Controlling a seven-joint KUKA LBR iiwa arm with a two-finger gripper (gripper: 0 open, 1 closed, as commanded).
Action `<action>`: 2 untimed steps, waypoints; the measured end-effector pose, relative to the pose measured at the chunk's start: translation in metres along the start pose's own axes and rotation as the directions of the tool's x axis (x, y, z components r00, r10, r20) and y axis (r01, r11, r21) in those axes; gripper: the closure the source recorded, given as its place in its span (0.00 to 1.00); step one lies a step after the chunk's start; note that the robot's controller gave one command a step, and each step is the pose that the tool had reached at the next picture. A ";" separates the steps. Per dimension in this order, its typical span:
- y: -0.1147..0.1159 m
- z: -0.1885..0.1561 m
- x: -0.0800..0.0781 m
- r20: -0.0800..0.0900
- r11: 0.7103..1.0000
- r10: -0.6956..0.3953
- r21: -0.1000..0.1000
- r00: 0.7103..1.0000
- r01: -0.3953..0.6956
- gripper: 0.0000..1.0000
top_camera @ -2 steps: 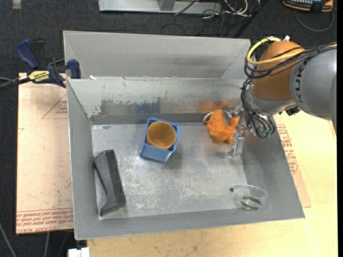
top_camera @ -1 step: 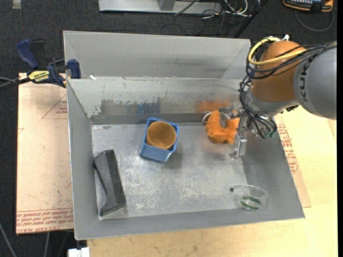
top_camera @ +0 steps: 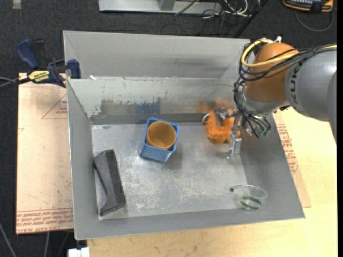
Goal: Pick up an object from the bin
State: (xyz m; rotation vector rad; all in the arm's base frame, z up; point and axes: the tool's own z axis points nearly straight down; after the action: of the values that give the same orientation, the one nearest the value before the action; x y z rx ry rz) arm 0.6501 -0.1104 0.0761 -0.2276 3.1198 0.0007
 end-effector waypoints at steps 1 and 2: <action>-0.008 0.001 0.006 0.013 0.992 0.125 -0.002 0.992 -0.125 1.00; -0.008 0.001 0.006 0.013 0.992 0.125 -0.002 0.992 -0.125 1.00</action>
Offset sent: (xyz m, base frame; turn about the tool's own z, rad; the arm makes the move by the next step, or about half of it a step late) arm 0.0000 0.0000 0.0000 0.0000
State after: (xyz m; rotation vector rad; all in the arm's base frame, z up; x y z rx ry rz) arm 0.6457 -0.1196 0.0755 -0.0319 3.1148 0.0053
